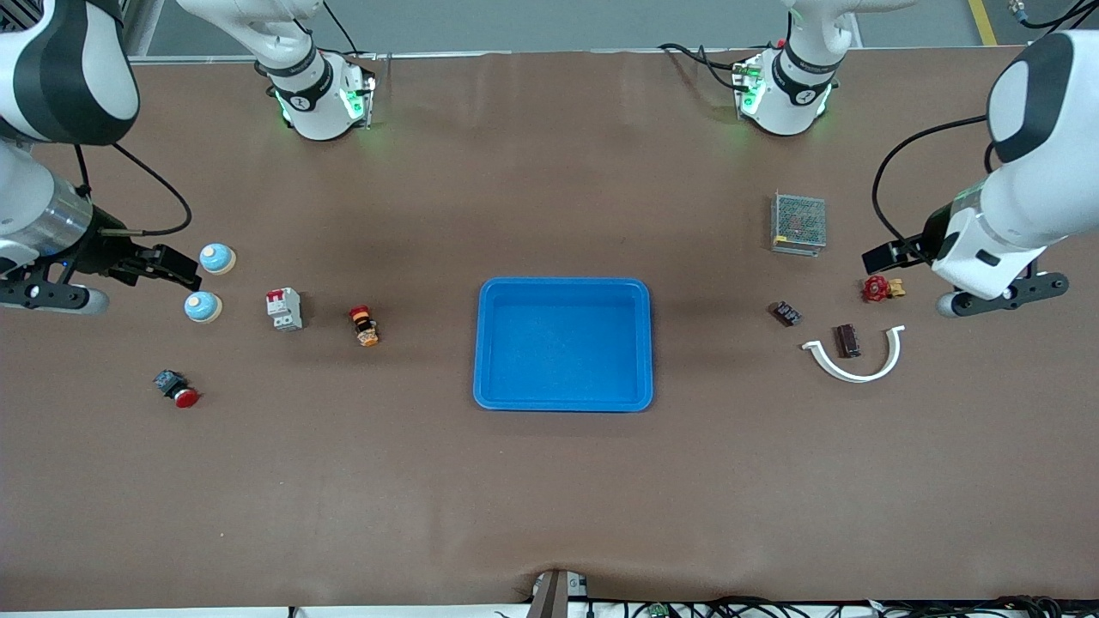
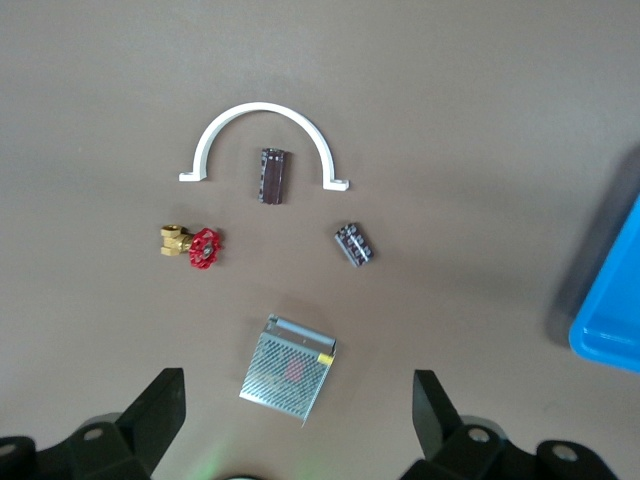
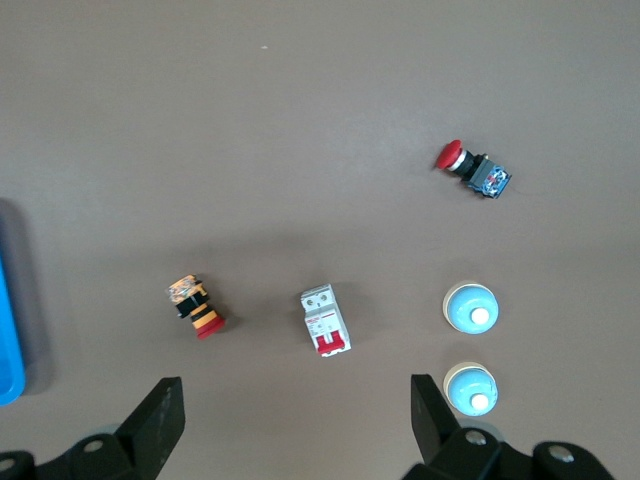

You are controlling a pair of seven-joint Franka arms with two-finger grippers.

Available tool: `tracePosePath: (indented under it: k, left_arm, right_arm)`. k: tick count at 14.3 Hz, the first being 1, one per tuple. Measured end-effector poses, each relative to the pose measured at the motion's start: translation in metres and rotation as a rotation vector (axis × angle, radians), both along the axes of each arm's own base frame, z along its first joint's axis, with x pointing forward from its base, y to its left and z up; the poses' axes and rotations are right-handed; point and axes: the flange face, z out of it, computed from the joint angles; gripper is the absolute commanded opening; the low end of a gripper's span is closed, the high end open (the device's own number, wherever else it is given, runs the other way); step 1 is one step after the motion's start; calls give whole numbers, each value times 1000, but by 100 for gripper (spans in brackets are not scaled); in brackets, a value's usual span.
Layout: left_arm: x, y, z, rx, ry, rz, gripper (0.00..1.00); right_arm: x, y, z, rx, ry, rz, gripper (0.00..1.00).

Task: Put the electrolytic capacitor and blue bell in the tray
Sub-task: 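Reach the left gripper to a capacitor while the right gripper reaches a bell, then grasp the brown capacitor with the left gripper while the right gripper grasps the bell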

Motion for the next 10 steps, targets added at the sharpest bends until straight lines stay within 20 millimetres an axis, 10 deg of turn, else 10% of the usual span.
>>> tracePosePath:
  k: [10]
  left_arm:
    - [-34,0,-157,-5,-72,225,84]
  right_arm:
    - [-3,-93,-115,-3,-26,71,100]
